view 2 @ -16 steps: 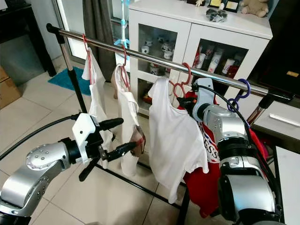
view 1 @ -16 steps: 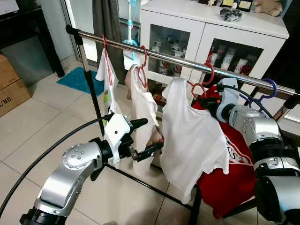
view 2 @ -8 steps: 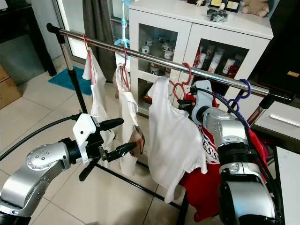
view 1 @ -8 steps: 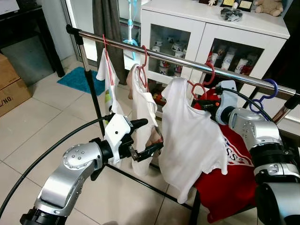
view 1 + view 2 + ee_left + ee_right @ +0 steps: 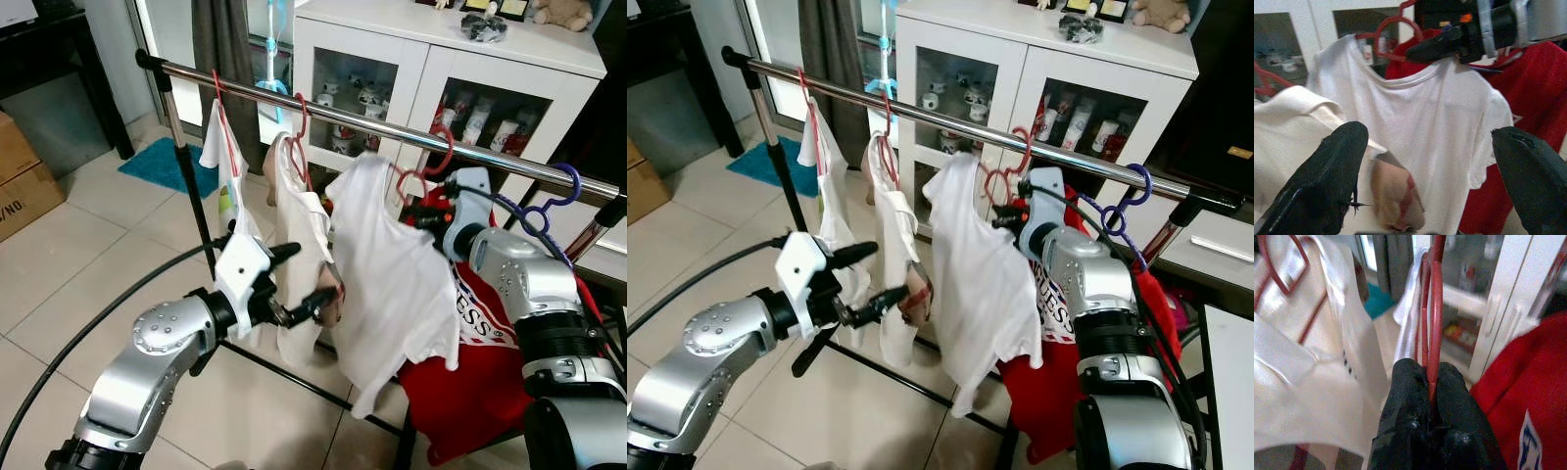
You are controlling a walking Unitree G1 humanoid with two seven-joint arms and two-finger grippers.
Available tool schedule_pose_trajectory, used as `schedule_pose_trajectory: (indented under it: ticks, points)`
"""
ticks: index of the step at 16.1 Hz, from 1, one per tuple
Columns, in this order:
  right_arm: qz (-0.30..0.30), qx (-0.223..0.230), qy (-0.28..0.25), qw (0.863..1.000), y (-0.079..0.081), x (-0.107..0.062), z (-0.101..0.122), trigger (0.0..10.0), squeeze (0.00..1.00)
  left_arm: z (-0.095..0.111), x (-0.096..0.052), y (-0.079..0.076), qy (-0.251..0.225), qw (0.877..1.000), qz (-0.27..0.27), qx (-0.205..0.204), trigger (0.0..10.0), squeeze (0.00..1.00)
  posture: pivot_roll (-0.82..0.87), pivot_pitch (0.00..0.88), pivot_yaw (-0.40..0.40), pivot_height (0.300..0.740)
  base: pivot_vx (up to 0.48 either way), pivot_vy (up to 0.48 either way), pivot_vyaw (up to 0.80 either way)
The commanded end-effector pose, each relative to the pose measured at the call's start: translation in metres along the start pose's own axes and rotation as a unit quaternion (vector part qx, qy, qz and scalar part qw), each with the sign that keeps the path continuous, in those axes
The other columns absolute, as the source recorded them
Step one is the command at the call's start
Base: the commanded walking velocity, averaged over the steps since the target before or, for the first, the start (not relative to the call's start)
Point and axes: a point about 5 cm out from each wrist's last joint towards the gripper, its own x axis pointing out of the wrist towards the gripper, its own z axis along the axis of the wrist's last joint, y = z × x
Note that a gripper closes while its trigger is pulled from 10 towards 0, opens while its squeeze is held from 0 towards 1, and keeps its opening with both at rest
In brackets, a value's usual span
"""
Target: Hang hanger
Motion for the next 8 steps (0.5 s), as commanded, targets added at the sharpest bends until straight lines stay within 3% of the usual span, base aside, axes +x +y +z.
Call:
schedule_pose_trajectory:
  ticks: [1,3,4,6,8]
  points:
    - [0.001,-0.008,-0.042,0.999,-0.001,-0.006,0.013,0.0,0.0,0.004,-0.003,0.001,-0.009,1.0,0.017,0.003,10.0,0.0,-0.01,0.0,-0.046,0.74,0.0,0.0,0.0]
    - [0.019,-0.036,-0.114,0.993,0.008,-0.025,0.022,0.0,0.0,-0.001,-0.009,0.01,-0.002,0.996,0.087,0.025,10.0,0.0,-0.02,0.0,-0.038,0.74,0.0,0.0,0.0]
    - [0.024,-0.045,-0.129,0.99,0.011,-0.031,0.024,0.0,0.0,-0.002,-0.01,0.01,-0.004,0.995,0.094,0.031,10.0,0.0,-0.02,0.0,-0.033,0.74,0.0,0.0,0.0]
    - [0.028,-0.069,-0.128,0.989,0.018,-0.039,0.019,0.0,0.0,-0.003,-0.011,0.01,-0.002,0.994,0.107,0.031,10.0,0.0,-0.03,0.0,-0.031,0.74,0.0,0.0,0.0]
    - [0.012,-0.051,-0.139,0.989,0.026,-0.048,0.012,0.0,0.0,-0.005,-0.012,0.01,0.005,0.992,0.122,0.025,10.0,0.0,-0.03,0.0,-0.032,0.74,0.0,0.0,0.0]
